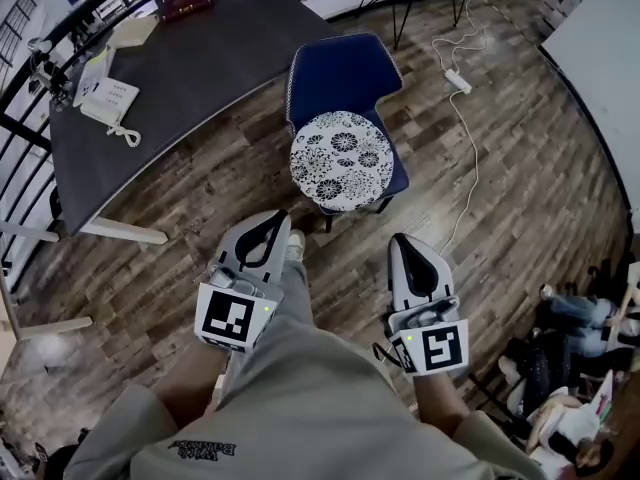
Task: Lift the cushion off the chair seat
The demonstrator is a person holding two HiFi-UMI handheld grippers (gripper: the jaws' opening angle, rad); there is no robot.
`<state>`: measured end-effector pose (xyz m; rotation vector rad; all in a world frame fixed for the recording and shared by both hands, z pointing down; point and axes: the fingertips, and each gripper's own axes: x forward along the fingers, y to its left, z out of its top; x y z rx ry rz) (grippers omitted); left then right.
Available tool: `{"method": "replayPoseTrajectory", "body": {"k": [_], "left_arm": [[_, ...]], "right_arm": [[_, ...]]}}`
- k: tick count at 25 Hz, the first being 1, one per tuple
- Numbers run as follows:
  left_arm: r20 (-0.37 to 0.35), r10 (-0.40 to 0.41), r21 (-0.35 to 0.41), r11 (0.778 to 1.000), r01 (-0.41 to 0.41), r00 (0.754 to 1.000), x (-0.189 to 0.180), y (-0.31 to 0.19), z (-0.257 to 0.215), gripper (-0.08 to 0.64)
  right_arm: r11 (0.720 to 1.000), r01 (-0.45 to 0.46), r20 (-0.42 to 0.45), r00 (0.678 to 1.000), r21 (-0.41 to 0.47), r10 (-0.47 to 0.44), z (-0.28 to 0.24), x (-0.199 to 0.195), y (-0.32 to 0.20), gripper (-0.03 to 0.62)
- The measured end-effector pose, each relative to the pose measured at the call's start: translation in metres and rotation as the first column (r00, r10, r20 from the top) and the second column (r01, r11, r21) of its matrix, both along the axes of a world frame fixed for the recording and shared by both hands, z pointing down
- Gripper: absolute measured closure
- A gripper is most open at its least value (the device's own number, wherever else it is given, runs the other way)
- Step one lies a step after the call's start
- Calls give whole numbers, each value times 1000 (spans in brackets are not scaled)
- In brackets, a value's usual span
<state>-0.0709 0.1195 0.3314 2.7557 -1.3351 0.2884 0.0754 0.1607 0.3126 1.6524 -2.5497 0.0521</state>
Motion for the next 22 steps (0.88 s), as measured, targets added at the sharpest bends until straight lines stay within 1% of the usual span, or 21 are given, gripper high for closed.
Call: {"method": "replayPoseTrajectory", "body": {"k": [3, 7, 11, 14, 18, 22], "left_arm": [[-4, 17, -14, 1000, -17, 1000, 0, -38, 1, 555], [-17, 50, -4, 999, -50, 999, 1, -89, -3, 557], [-19, 73, -16, 997, -73, 997, -2, -137, -5, 557], [-24, 91, -6, 996, -92, 996, -6, -170, -10, 557], [-17, 129, -5, 992, -129, 991, -15, -204, -11, 557], [-18, 159, -9, 987, -160, 987, -21, -226, -13, 556]], "right_arm": [[1000, -20, -5, 1000, -13, 20, -1, -1, -36, 589], [998, -49, -17, 999, -25, 48, -5, -2, -85, 589], [997, -78, -23, 997, -19, 78, -14, -6, -131, 589], [995, -95, -33, 995, -10, 94, -20, -10, -161, 589], [991, -131, -39, 991, 5, 132, -27, -15, -196, 589], [986, -166, -41, 985, 24, 167, -36, -17, -223, 589]]}}
